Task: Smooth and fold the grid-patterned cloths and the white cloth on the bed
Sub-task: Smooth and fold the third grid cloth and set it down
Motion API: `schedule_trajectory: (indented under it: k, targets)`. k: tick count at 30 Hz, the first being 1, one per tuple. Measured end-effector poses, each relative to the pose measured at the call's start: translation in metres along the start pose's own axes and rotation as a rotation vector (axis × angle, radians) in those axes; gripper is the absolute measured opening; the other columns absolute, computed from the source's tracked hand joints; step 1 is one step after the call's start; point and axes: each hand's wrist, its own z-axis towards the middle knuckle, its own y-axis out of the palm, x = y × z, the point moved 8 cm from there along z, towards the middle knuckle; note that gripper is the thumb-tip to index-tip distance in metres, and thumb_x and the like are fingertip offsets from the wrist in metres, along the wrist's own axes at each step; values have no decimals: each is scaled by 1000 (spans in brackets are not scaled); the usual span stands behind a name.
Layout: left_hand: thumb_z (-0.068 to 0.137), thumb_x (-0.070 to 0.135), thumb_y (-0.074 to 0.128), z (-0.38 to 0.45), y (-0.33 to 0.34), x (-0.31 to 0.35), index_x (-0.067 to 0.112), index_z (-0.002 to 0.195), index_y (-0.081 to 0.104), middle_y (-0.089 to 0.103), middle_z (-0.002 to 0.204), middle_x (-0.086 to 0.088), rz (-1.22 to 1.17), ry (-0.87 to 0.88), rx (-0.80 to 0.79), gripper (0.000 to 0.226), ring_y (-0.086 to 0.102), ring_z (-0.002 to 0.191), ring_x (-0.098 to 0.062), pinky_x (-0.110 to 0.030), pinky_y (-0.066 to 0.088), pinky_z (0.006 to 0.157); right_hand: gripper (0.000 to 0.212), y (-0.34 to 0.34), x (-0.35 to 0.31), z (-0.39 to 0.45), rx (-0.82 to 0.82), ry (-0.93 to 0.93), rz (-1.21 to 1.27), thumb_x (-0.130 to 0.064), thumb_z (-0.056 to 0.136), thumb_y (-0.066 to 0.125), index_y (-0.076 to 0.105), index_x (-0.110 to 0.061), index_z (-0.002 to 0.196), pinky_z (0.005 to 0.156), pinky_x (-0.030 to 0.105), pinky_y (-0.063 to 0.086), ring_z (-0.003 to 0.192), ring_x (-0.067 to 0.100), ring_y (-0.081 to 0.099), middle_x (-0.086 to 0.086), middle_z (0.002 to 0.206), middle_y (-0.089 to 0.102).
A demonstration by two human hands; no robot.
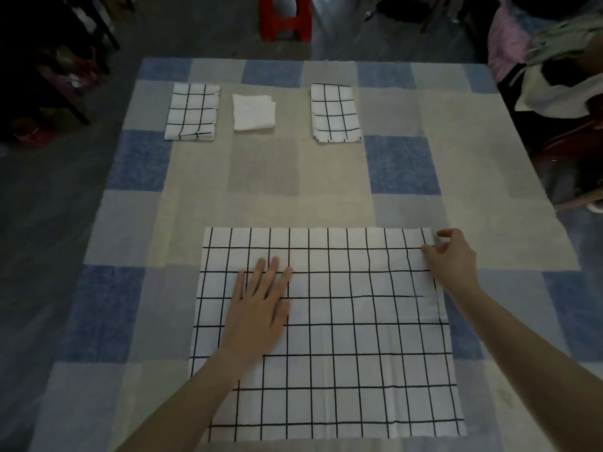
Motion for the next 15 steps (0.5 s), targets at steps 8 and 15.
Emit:
schedule_trajectory:
  k: [8,15]
  targets:
    - [101,38,19,-16,-20,-61,21,155,14,2,163,-6,-41,-288,118,57,-2,150,-24,-53,8,119,50,0,-16,-43,234,-130,-151,-12,89,59,41,-6,135,97,48,41,121,36,44,17,133,46]
    - [103,32,32,-13,3,57,17,155,8,0,163,-2,-93,131,2,59,-3,150,-20,-49,14,119,55,147,-84,-194,-258,-779,-344,-29,102,30,15,-19,154,119,47,14,149,17,1,4,162,5]
